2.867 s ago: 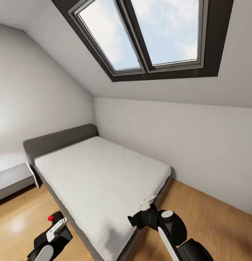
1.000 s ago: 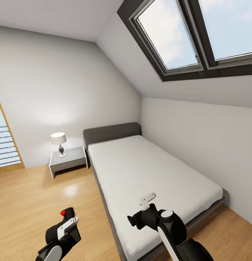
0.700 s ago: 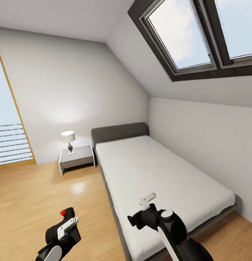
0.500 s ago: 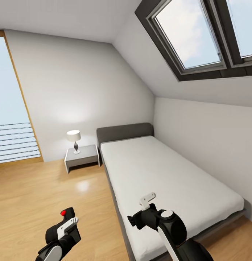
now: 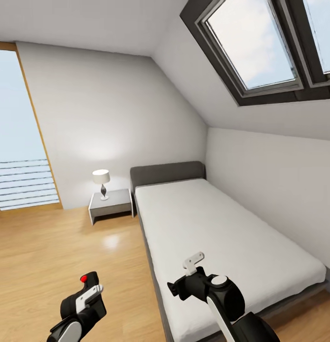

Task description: Attach the digital camera to the camera tripod in the bedroom.

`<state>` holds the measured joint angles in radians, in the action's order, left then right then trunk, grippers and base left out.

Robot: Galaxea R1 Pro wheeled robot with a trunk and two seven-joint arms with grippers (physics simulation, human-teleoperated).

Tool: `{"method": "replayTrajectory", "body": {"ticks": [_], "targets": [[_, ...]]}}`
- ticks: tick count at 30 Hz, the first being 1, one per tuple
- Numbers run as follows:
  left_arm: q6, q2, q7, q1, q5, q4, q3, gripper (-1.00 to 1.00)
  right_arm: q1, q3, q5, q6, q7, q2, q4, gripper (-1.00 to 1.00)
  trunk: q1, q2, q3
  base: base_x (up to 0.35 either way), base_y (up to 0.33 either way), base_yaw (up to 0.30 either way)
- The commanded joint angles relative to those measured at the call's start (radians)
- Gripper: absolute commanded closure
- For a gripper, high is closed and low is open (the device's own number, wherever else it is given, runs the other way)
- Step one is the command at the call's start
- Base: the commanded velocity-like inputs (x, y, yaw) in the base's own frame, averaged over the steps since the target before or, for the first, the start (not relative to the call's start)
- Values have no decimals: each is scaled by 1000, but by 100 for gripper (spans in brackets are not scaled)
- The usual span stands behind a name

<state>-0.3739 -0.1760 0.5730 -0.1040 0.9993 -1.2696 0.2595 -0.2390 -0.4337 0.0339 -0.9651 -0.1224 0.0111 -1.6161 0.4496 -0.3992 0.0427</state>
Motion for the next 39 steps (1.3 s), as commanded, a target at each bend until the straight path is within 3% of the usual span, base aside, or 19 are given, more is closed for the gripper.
{"method": "replayTrajectory", "body": {"ticks": [1,7,12,20,39], "targets": [[-8,-1,7,-1,4,-5,5,100,-1,-1,3,-4,1,1,-1,-100,0,-1,0,0,-37,9],[-70,-9,8,4,3,-100,74,100,-2,0,3,-3,0,0,-1,-100,0,-1,0,0,-17,4],[-91,-23,8,33,3,-142,100,100,-3,0,3,-4,0,1,-1,-100,0,-1,0,0,-4,20],[-96,-55,-1,81,3,-185,112,100,-2,0,3,-3,-2,2,-1,-100,0,-1,0,0,-1,199],[-97,-53,-2,84,2,-185,116,100,-1,-2,3,-3,-2,1,-1,-100,0,-1,0,0,0,281]]}}
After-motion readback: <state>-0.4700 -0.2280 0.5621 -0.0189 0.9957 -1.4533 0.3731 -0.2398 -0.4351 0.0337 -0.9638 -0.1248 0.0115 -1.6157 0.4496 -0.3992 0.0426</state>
